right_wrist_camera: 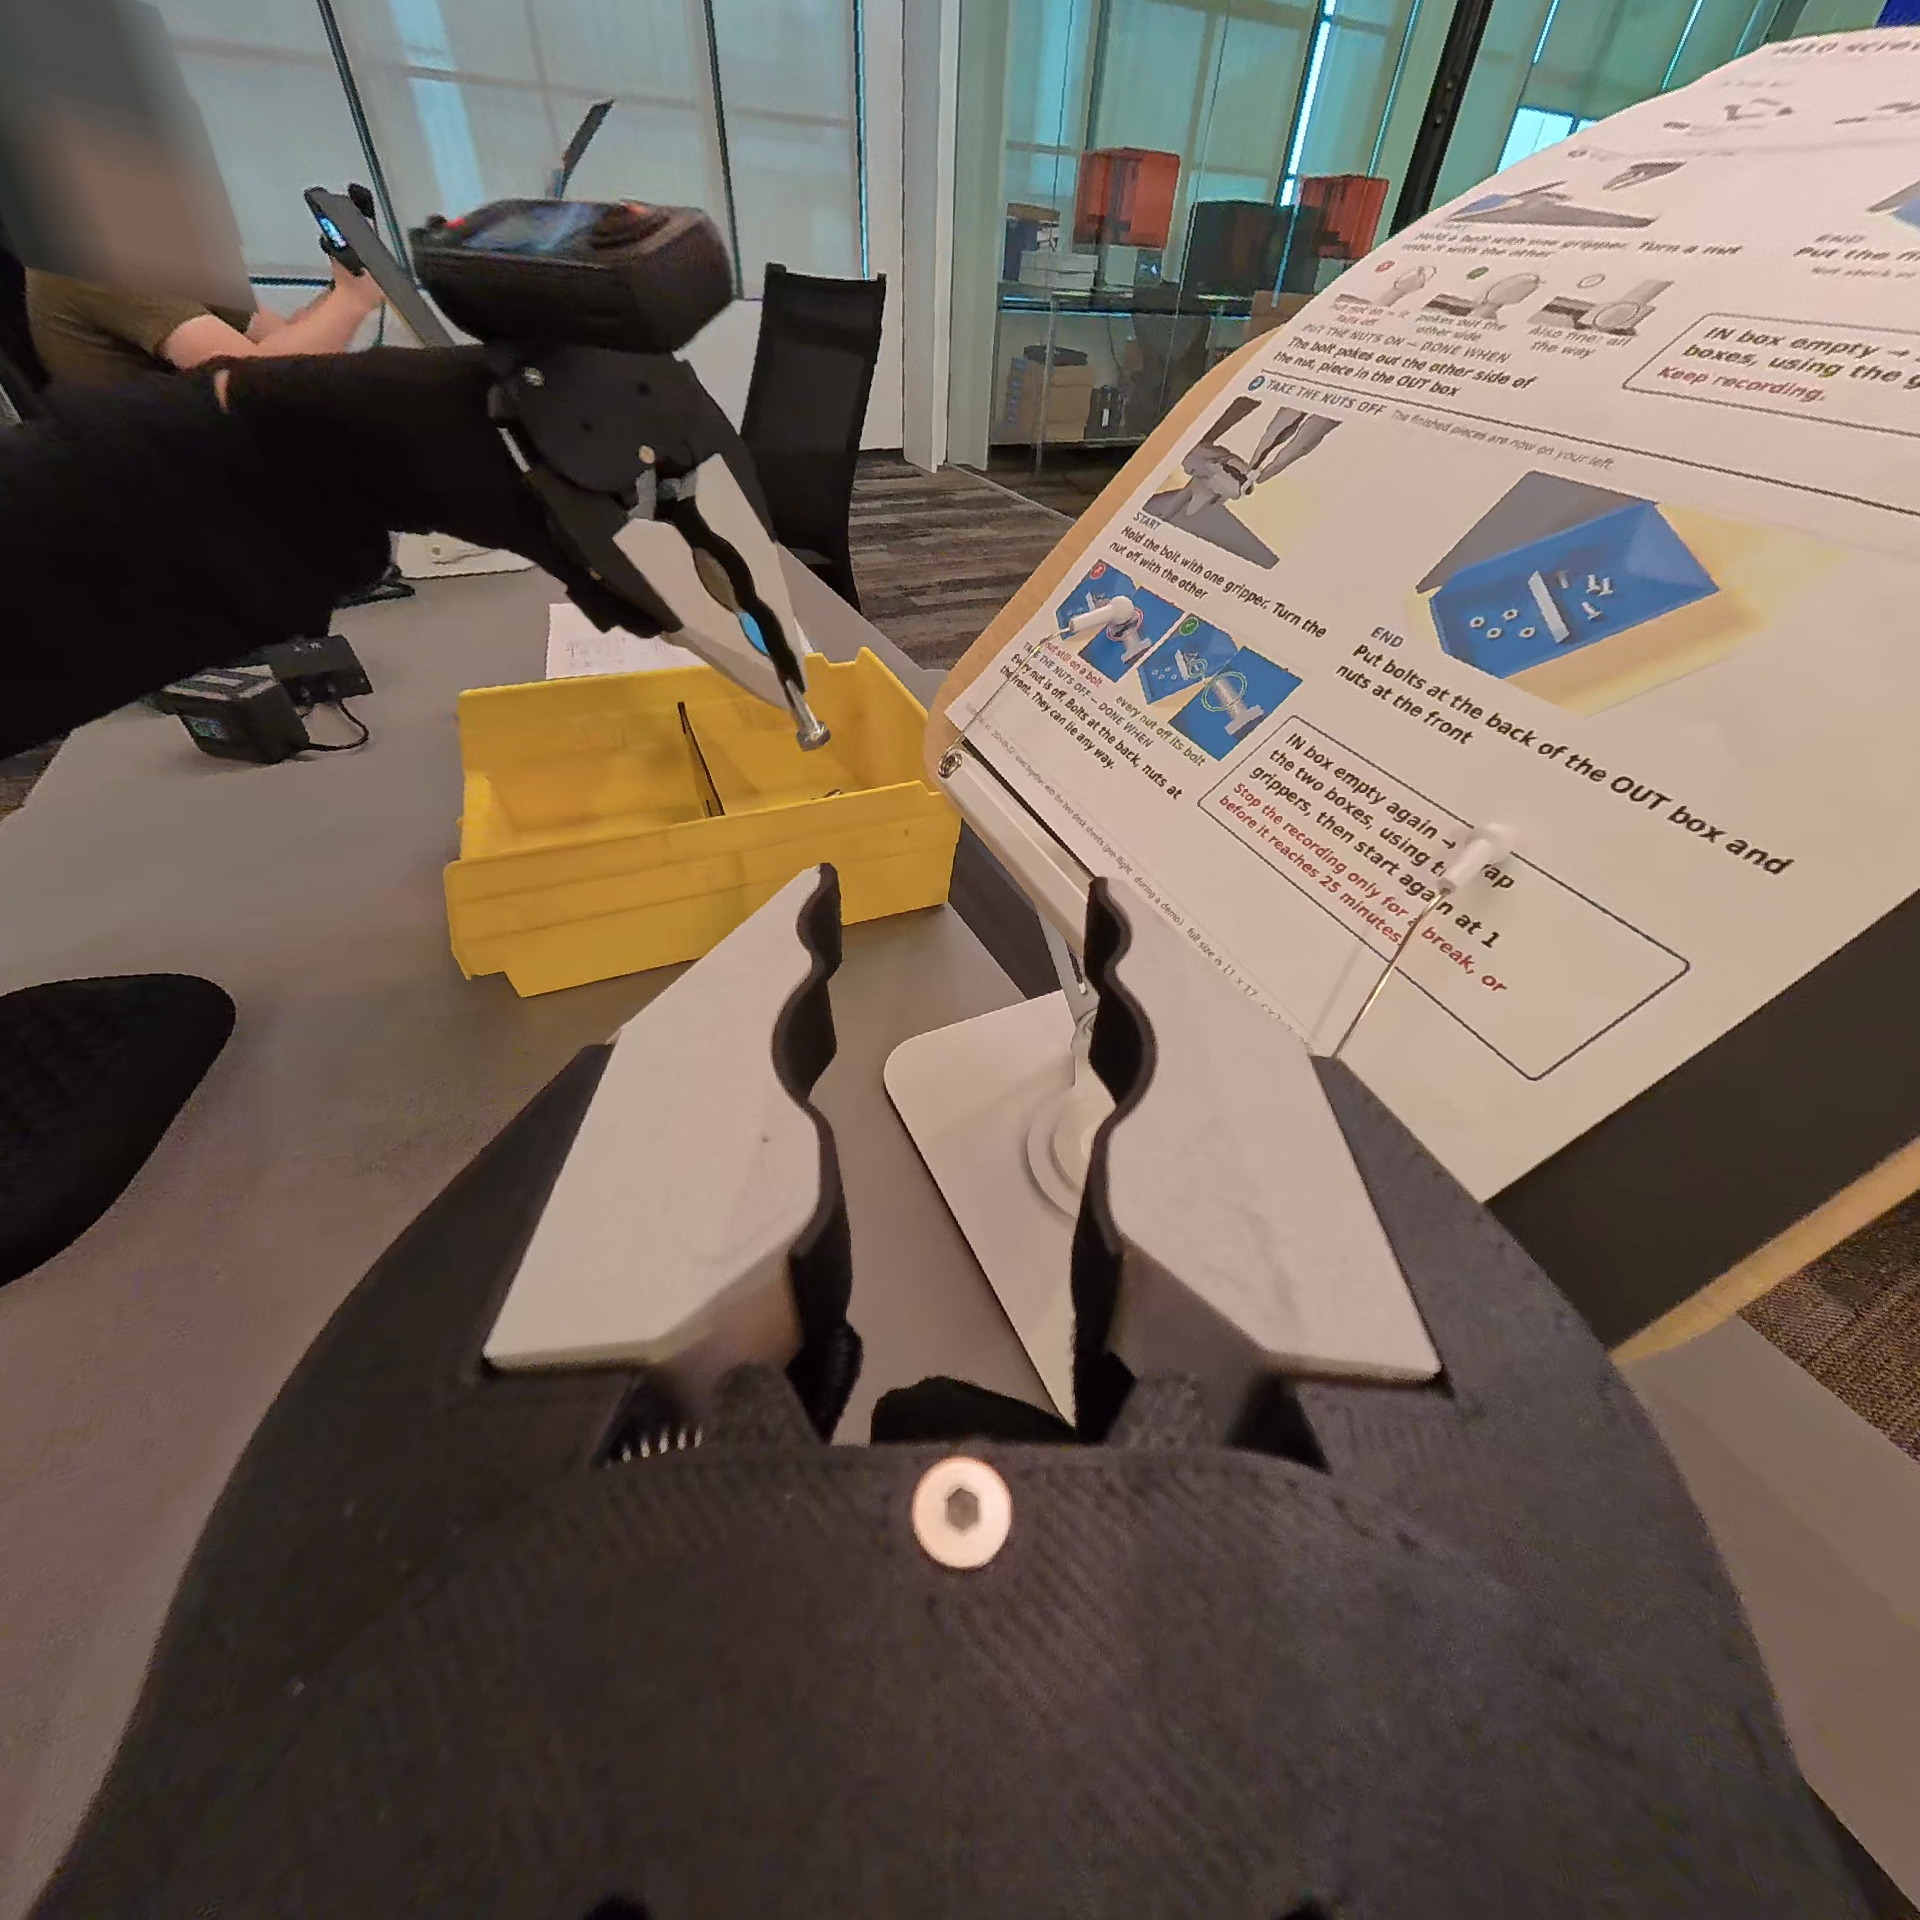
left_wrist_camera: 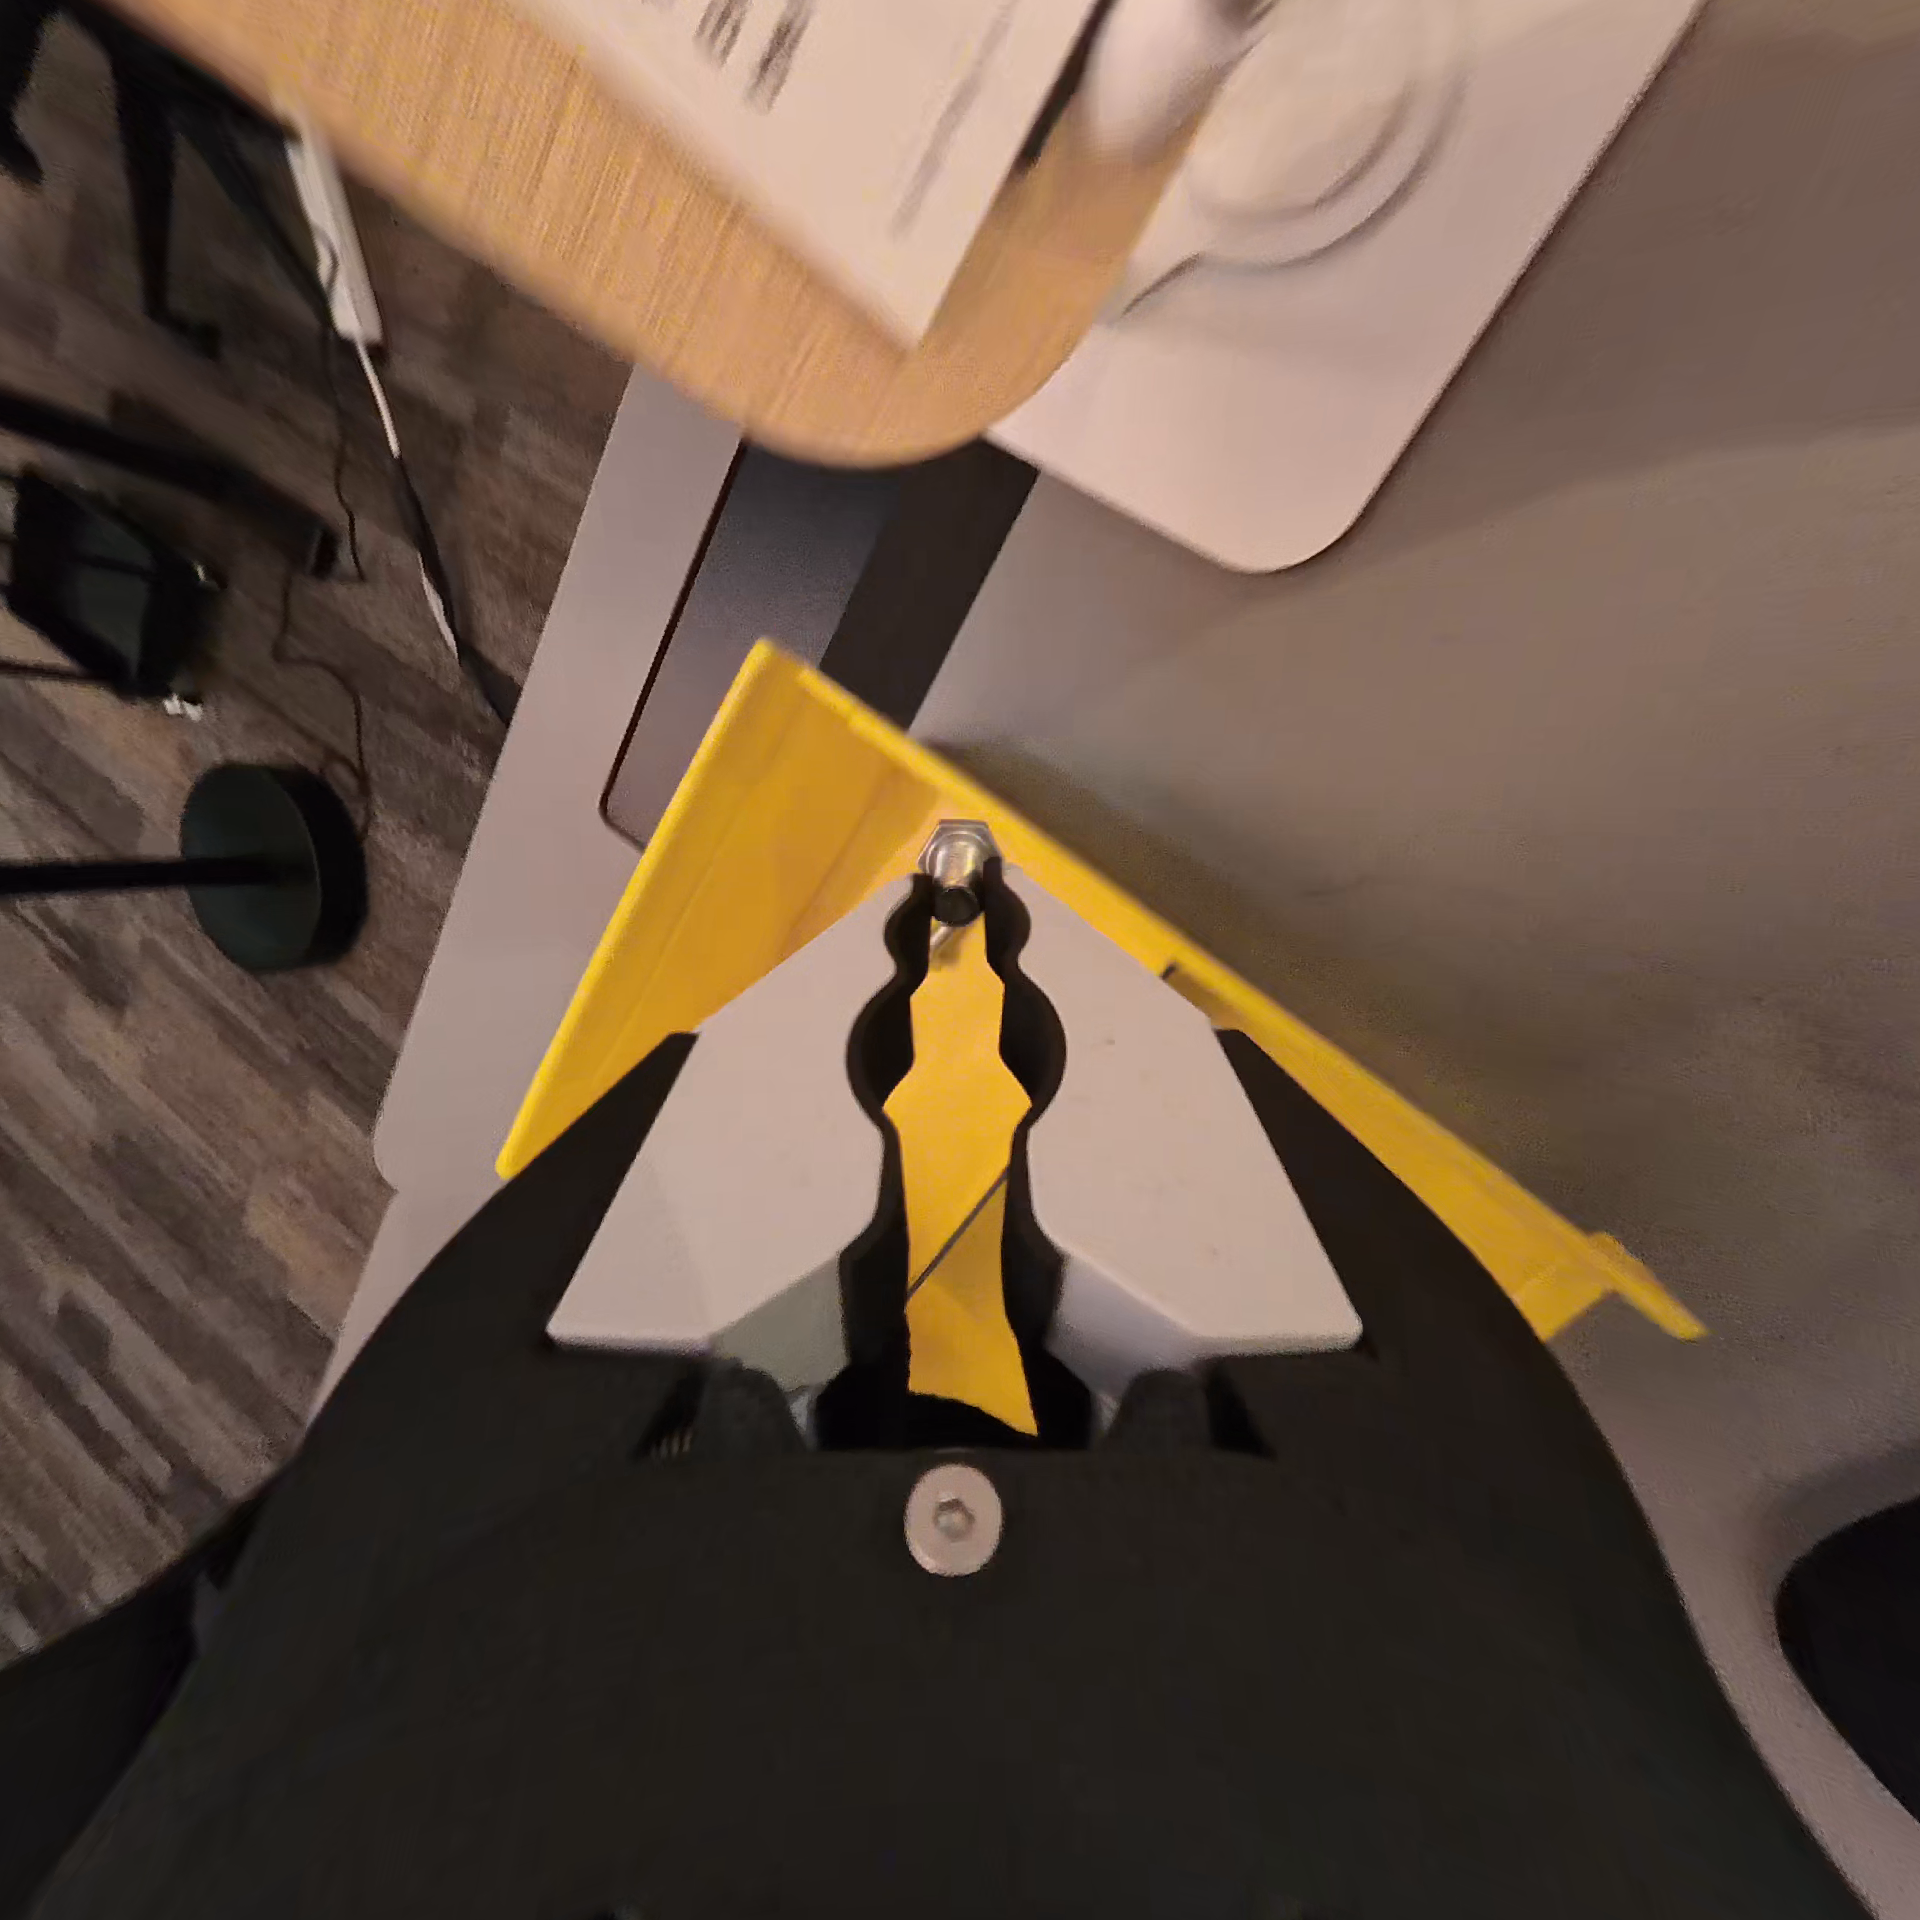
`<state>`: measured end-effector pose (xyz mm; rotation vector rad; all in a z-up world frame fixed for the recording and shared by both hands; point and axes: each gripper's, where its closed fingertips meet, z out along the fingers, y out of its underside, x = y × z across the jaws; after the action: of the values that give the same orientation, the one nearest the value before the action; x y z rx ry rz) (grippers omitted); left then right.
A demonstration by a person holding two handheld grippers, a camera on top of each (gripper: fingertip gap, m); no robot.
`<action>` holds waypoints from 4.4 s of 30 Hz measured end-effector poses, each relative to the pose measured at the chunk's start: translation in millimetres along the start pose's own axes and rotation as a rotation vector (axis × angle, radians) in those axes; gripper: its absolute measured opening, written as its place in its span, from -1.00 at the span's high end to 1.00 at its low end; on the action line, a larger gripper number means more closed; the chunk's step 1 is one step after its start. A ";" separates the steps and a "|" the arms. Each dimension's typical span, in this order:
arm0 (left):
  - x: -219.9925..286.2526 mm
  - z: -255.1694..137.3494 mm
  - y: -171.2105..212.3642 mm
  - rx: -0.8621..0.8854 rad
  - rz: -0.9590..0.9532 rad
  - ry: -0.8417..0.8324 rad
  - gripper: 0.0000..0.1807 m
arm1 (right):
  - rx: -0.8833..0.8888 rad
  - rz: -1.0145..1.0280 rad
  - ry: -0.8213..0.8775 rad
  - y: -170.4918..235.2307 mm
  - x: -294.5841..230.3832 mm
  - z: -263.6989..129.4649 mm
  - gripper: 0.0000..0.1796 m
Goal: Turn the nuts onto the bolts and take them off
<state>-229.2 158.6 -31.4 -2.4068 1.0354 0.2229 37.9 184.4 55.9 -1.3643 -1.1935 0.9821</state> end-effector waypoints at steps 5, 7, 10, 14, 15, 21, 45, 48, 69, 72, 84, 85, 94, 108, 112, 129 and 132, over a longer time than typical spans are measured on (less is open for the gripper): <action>65.0 -6.0 -50.1 0.043 0.170 0.058 0.91 | 0.017 0.002 0.008 -5.0 2.4 -6.4 0.50; 97.8 -1.0 -65.6 0.053 0.239 0.111 0.91 | 0.024 0.004 0.010 -6.6 3.6 -9.0 0.50; 145.9 11.3 -79.7 0.041 0.344 0.188 0.91 | 0.031 0.008 0.013 -7.9 5.3 -11.9 0.50; 199.2 33.6 -84.6 0.002 0.462 0.262 0.92 | 0.037 0.010 0.014 -9.4 6.5 -14.4 0.50; 207.9 39.9 -83.6 -0.014 0.486 0.265 0.92 | 0.039 0.012 0.013 -9.8 6.5 -15.0 0.50; 250.4 62.9 -77.8 -0.040 0.530 0.362 0.92 | 0.046 0.015 0.013 -10.8 7.9 -17.7 0.50; 280.7 82.2 -76.1 -0.021 0.516 0.426 0.77 | 0.042 0.016 0.005 -10.5 6.8 -17.3 0.49; 276.8 79.9 -81.1 0.006 0.490 0.412 0.66 | 0.046 0.017 0.007 -11.3 7.5 -18.4 0.49; 121.1 -24.8 -30.4 0.131 0.142 0.049 0.61 | 0.060 0.011 0.001 -17.2 4.1 -20.5 0.49; 87.8 -28.8 12.3 0.025 0.086 -0.012 0.62 | 0.060 0.010 -0.003 -17.7 2.8 -19.7 0.49; 63.1 23.6 154.5 -0.329 -0.127 0.076 0.67 | 0.052 0.018 -0.007 -13.7 3.8 -16.7 0.49; 63.2 30.2 159.6 -0.333 -0.153 0.089 0.67 | 0.050 0.017 -0.007 -13.2 3.7 -16.2 0.49; 61.0 63.0 173.1 -0.318 -0.221 0.123 0.69 | 0.045 0.021 -0.009 -10.7 4.2 -14.3 0.49; 62.5 79.9 179.3 -0.292 -0.320 0.160 0.83 | 0.026 0.024 -0.014 -4.6 3.8 -9.0 0.49; 59.8 79.5 181.5 -0.299 -0.303 0.138 0.83 | 0.024 0.021 -0.017 -4.7 2.5 -8.0 0.49; 37.7 34.1 139.5 -0.121 -0.320 0.033 0.83 | 0.042 -0.005 -0.031 -11.7 -7.2 -2.1 0.44; 39.1 19.4 120.9 -0.058 -0.320 0.042 0.83 | 0.052 -0.029 -0.042 -15.3 -14.7 3.2 0.41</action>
<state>-287.6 73.5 -108.0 -2.5966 0.6538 0.0909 30.1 170.2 69.9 -1.2879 -1.2077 1.0190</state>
